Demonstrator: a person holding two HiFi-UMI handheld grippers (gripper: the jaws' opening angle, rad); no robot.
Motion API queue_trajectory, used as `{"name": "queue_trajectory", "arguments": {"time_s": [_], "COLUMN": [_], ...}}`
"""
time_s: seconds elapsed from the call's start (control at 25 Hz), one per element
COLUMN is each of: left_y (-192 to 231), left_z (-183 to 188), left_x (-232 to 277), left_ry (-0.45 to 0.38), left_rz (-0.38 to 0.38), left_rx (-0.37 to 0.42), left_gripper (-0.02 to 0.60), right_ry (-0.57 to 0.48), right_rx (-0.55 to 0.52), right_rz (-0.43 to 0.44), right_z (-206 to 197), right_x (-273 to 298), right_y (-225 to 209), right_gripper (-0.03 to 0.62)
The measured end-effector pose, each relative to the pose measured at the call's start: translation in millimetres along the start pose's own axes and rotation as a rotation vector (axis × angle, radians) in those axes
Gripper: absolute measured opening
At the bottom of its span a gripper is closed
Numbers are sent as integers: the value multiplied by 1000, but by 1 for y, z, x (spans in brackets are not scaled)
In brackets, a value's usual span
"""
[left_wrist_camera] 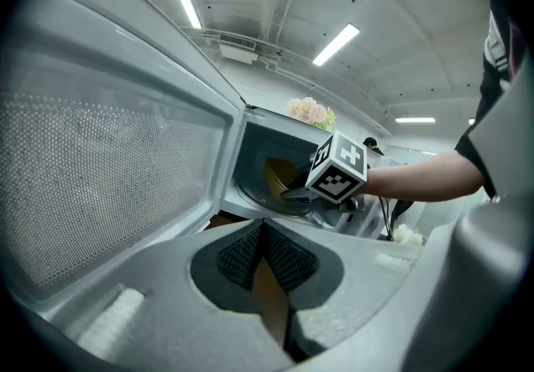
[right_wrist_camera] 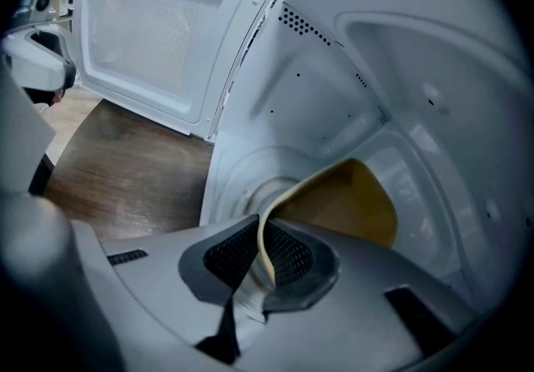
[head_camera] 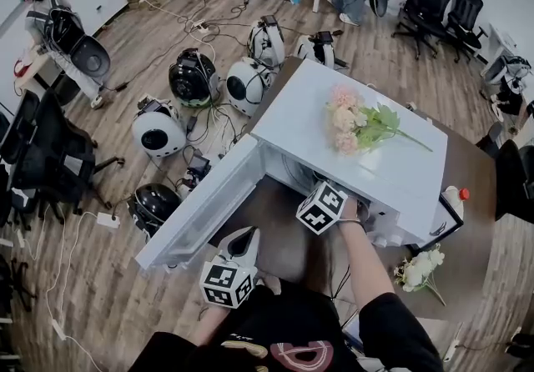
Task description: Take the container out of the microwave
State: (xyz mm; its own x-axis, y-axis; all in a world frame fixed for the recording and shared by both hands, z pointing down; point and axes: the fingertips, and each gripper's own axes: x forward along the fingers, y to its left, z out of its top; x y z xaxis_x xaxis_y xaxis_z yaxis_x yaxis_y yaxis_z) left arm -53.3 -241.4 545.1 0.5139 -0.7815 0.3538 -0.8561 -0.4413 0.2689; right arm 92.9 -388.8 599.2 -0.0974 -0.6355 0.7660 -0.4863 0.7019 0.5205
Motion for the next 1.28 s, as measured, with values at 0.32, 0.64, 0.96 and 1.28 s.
{"name": "queue_trajectory", "arguments": {"time_s": [0.32,0.64,0.96,1.28], "left_y": [-8,-14,-15,-18], "left_z": [-5,-2,0,0], "left_x": [2,3,1,-2], "left_ry": [9,-2,-16,-23], "left_rz": [-23,-54,-69,-90], "left_rx": [1,5,7,6], "left_gripper": [9,9,9,9], "right_ry": [-15,-18,-18,-9], "right_rx": [7,13,17,51], "right_rz": [11,33,32,45], "right_z": [11,18,23,22], "right_x": [-10,-23,-32,-38], "right_y": [6,13,18,22], "right_gripper": [34,34,34,34]}}
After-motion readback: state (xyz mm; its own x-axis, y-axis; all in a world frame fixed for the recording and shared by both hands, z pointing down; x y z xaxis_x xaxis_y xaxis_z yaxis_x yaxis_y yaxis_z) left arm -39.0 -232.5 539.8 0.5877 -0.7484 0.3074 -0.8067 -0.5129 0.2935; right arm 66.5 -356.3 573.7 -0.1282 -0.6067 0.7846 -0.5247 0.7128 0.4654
